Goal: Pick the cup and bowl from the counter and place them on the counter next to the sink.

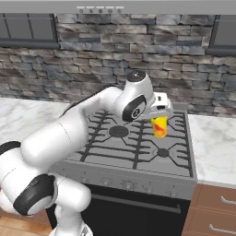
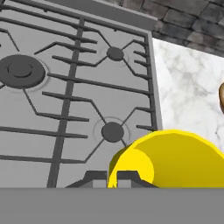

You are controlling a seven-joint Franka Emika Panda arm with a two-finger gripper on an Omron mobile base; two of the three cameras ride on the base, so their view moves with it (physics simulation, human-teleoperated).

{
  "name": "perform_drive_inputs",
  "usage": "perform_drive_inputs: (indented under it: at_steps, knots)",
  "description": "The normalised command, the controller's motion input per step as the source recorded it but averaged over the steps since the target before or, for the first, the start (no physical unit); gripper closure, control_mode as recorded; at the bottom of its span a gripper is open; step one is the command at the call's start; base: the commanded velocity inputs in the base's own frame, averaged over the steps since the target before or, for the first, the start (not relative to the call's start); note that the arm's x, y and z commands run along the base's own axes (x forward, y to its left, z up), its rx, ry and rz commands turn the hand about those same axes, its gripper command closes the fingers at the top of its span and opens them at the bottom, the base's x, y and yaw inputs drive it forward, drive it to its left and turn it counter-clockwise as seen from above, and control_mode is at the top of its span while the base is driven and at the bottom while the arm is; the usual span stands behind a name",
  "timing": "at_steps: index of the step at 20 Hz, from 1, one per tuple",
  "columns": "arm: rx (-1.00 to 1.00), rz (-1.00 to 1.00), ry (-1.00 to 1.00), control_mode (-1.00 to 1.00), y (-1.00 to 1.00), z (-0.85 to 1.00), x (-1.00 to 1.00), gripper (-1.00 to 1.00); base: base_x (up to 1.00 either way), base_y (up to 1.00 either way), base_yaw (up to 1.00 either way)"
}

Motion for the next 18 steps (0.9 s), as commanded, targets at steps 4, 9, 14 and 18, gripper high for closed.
perform_drive_inputs:
  at_steps: [4,9,14,18]
  knots:
    - [0.0,0.01,0.0,-1.0,0.58,0.7,-0.13,1.0,0.0,0.0,0.0]
    - [0.0,0.0,0.01,-1.0,0.63,0.55,-0.23,1.0,0.0,0.0,0.0]
    - [0.09,0.0,0.03,-1.0,0.42,0.14,-0.23,1.0,0.0,0.0,0.0]
    - [0.18,-0.01,0.01,-1.0,0.37,0.0,-0.28,1.0,0.0,0.0,0.0]
